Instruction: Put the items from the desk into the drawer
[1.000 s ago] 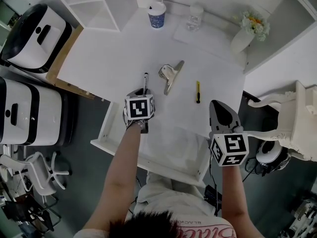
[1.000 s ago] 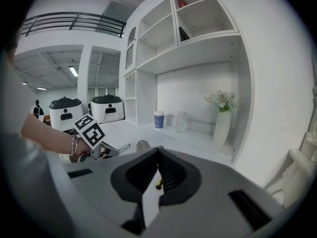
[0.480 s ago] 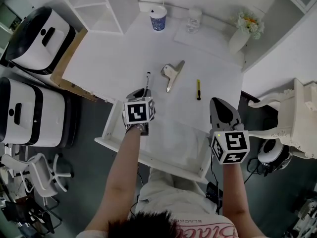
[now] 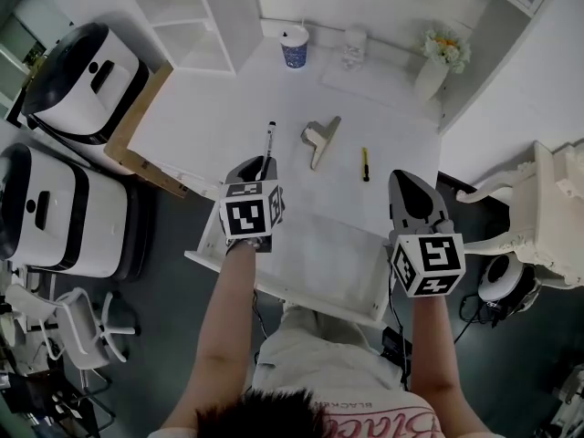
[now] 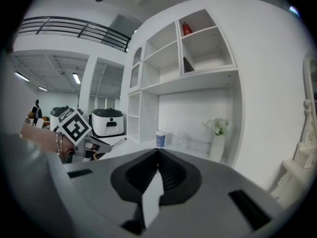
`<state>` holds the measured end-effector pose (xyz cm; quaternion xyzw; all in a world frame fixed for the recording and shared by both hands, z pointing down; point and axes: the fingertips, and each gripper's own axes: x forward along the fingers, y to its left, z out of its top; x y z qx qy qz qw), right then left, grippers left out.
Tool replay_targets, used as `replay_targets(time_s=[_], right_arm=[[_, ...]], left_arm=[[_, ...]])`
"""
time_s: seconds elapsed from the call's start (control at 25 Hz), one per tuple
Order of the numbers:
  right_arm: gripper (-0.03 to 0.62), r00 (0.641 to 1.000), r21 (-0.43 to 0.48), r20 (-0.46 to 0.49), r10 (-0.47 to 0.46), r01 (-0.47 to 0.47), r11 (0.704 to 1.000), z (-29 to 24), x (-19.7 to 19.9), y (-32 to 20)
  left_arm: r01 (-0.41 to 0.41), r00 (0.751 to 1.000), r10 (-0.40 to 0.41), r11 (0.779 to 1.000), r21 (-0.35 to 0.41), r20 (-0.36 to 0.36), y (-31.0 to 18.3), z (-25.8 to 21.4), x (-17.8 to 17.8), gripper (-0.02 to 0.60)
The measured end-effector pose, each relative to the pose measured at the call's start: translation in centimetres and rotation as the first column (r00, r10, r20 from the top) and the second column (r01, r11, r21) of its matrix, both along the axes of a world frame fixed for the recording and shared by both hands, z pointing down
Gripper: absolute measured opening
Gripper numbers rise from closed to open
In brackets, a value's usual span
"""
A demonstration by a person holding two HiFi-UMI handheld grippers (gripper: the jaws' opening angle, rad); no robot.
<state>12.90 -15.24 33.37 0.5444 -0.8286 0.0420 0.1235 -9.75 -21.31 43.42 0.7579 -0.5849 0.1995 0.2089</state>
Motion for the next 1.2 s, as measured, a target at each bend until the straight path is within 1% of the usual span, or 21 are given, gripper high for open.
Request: replay_targets(time_s=[0.12,0.24,0.48,0.56,0.64,0.76,1.0,1.08,1.2], right_arm=[[0.008,1.000,0.028,0.006,0.011,-0.011,1.000,-1.5,0.1,0.8],[0.008,1.000,0.064,0.013,0.024,-0.024,0.998,-3.3,0.1,1.5],[0.008,0.999,0.126,0.018,0.038,-0.040,0.991,-6.2,0.0,3.2],[0.008,0.999,0.134,0.022,0.044,-0.047,0.990,-6.6,-0.2,3.5],[0.008,0.998,0.131,0.028,0.049,-0.052,0.990,-6.6,-0.5,3.7],[0.008,0.998,0.118,0.040,0.050,-0.054,0.992,-6.3,-1.1,3.8],[0.008,0.999,0.088,0.026,0.041,-0.043,0.995,-4.9,-2.9,4.3],[0.008,0.999,0.073,0.023,0.039,-0.040,0.997,-4.4,-3.3,4.4],[0.008,0.999,0.041,0.013,0.039,-0.040,0.998,-3.2,-3.8,4.7]], left_arm=[[-0.007,1.000,0.007,0.998,0.064,0.001,0.5,-3.1,-0.4,0.071],[-0.005,1.000,0.007,0.990,0.143,-0.014,1.0,-6.8,-0.8,0.071],[0.004,0.999,0.010,0.956,0.292,-0.047,3.1,-12.6,-1.9,0.071],[0.006,0.999,0.009,0.946,0.323,-0.044,3.7,-13.7,-2.5,0.071],[0.003,1.000,0.005,0.938,0.347,-0.024,4.2,-14.1,-3.3,0.071],[0.000,1.000,-0.004,0.933,0.360,0.011,4.8,-13.8,-4.6,0.071],[0.033,0.999,-0.029,0.933,0.358,-0.016,6.4,-12.0,-7.7,0.071],[0.054,0.998,-0.046,0.937,0.344,-0.031,6.8,-11.0,-8.5,0.071],[0.071,0.997,-0.060,0.950,0.303,-0.043,7.1,-9.0,-9.5,0.071]])
